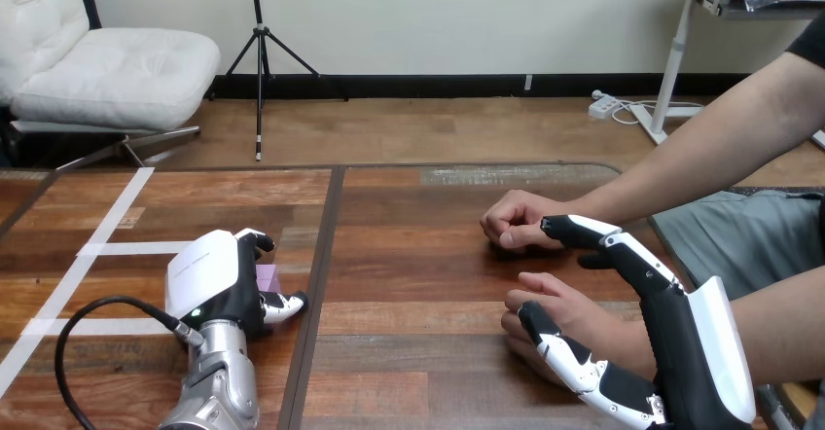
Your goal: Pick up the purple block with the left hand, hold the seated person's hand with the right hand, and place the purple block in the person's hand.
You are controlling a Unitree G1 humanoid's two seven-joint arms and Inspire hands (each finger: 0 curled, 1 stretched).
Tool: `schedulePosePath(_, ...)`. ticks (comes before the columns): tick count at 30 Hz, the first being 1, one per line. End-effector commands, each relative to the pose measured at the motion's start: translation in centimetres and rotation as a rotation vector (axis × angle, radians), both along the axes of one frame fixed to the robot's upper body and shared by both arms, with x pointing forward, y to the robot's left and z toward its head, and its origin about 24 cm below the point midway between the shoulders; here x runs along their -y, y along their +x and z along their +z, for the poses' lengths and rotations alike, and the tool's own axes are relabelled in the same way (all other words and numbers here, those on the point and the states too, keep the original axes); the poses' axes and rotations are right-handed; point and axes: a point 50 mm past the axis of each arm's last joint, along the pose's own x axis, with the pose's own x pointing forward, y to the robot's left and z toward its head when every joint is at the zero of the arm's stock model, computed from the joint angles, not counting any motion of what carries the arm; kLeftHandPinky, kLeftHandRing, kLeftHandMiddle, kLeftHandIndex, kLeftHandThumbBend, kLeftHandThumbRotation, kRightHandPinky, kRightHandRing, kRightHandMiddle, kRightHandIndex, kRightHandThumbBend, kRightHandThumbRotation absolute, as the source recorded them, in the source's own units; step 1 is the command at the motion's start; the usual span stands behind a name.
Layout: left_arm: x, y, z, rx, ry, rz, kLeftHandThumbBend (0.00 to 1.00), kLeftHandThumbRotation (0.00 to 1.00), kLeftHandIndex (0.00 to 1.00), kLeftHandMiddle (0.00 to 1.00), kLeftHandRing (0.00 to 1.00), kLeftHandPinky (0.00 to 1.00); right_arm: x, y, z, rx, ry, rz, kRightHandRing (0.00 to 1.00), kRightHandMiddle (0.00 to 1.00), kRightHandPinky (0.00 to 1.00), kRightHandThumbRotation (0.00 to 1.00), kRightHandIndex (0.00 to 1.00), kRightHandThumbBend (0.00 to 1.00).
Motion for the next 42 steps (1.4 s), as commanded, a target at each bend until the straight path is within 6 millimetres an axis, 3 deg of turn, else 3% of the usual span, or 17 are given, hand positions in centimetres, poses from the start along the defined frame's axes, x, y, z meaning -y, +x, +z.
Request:
schedulePosePath(1, -0.47, 1.61, 1.89, 0.041, 0.058, -0.033, 0.67, 0.00, 0.73, 0.76, 0.75, 0.70, -0.04, 0.44, 1.56, 0.073, -0.008, 0.012, 0.77, 0.76, 0.71, 0.31, 0.74, 0.48)
schedulePosePath(31, -0.46, 1.28, 1.40, -0.003, 0.140, -0.081, 0.75, 0.00, 0.75, 0.78, 0.77, 0.72, 0.00, 0.56, 1.59, 0.074, -0.007, 0.017, 0.77, 0.76, 0.71, 0.32, 0.74, 0.49)
schedulePosePath(42, -0.44, 1.15, 1.38, 0.019, 0.145, -0.084, 0.75, 0.00, 0.71, 0.74, 0.72, 0.69, 0.02, 0.59, 1.59, 0.074, -0.010, 0.019, 0.77, 0.76, 0.71, 0.32, 0.74, 0.48)
